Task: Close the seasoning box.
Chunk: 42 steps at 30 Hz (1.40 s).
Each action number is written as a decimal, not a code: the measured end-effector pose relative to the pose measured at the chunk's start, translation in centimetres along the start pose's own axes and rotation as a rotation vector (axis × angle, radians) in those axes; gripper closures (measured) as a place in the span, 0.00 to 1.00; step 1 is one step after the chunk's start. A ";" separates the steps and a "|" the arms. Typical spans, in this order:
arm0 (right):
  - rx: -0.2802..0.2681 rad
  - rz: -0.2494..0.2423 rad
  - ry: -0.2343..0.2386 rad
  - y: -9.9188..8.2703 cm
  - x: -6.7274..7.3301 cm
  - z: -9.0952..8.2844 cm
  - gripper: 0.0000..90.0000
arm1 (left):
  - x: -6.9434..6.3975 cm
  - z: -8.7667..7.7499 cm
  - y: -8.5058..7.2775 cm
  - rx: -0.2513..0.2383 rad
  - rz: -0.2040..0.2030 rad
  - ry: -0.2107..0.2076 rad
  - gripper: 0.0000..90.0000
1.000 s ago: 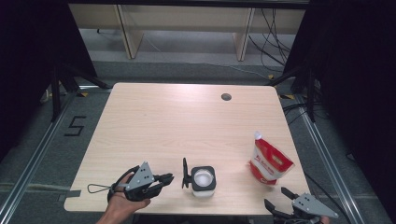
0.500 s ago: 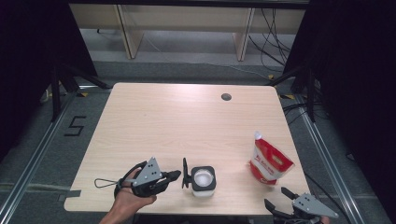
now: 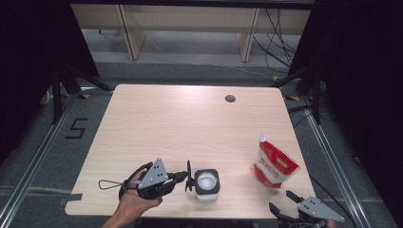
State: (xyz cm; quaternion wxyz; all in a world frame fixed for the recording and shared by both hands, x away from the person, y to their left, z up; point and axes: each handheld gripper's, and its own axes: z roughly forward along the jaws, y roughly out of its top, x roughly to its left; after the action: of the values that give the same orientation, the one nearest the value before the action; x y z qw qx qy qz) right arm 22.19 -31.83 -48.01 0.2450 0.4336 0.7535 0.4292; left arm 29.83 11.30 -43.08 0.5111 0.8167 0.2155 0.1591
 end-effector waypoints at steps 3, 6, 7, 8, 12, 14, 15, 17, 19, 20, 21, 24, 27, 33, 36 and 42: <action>-0.002 0.001 0.001 0.0 0.0 0.0 0.29 | -0.1 0.2 0.2 0.006 0.009 0.000 0.99; 0.002 -0.004 -0.003 0.0 0.0 0.0 0.29 | -0.3 0.5 0.3 -0.002 0.003 -0.006 0.99; 0.003 0.000 -0.001 0.0 0.0 0.0 0.29 | -0.4 0.6 0.4 0.005 0.000 -0.004 0.99; 0.002 -0.007 -0.007 0.0 0.0 0.0 0.29 | -0.4 0.8 0.5 0.005 0.015 -0.009 0.99; 0.001 -0.006 -0.007 0.0 0.0 0.0 0.29 | -0.8 1.5 0.8 0.004 0.021 -0.024 0.99; 0.002 -0.001 0.001 0.0 0.1 0.0 0.29 | -0.9 1.8 0.9 0.013 0.026 -0.028 0.99; 0.002 -0.003 0.002 0.0 0.1 0.0 0.29 | -1.0 1.9 1.0 0.010 0.033 -0.033 0.99; 0.001 -0.006 0.002 0.0 0.1 0.0 0.29 | -1.1 2.2 1.0 0.012 0.016 -0.035 0.99; 0.006 -0.003 -0.007 0.0 0.1 -0.1 0.29 | -1.1 2.4 1.1 0.017 0.035 -0.039 0.99; 0.005 -0.003 -0.007 0.0 0.1 0.0 0.29 | -1.2 2.5 1.1 0.023 0.032 -0.037 0.99; 0.004 -0.002 -0.008 0.0 0.1 -0.1 0.29 | -1.2 2.6 1.1 0.021 0.037 -0.041 0.99; 0.002 -0.007 -0.001 0.0 0.1 0.0 0.29 | -1.3 3.0 1.2 0.024 0.037 -0.045 0.99; 0.003 -0.008 -0.001 0.0 0.1 0.0 0.29 | -1.4 3.4 1.2 0.031 0.045 -0.052 0.99; 0.003 -0.006 -0.002 0.0 0.1 0.0 0.29 | -1.7 4.1 1.1 0.041 0.037 -0.067 0.99; 0.003 -0.006 -0.002 0.0 0.1 0.0 0.29 | -1.7 4.4 1.0 0.055 0.048 -0.068 0.99; 0.000 -0.008 0.002 0.0 0.1 0.0 0.29 | -2.0 5.1 0.7 0.070 0.043 -0.073 0.99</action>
State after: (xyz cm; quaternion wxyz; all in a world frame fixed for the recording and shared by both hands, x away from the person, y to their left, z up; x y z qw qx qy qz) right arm 22.15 -31.74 -47.98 0.2460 0.4303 0.7553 0.4287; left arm 30.71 6.13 -44.69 0.4860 0.8439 0.1844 0.1327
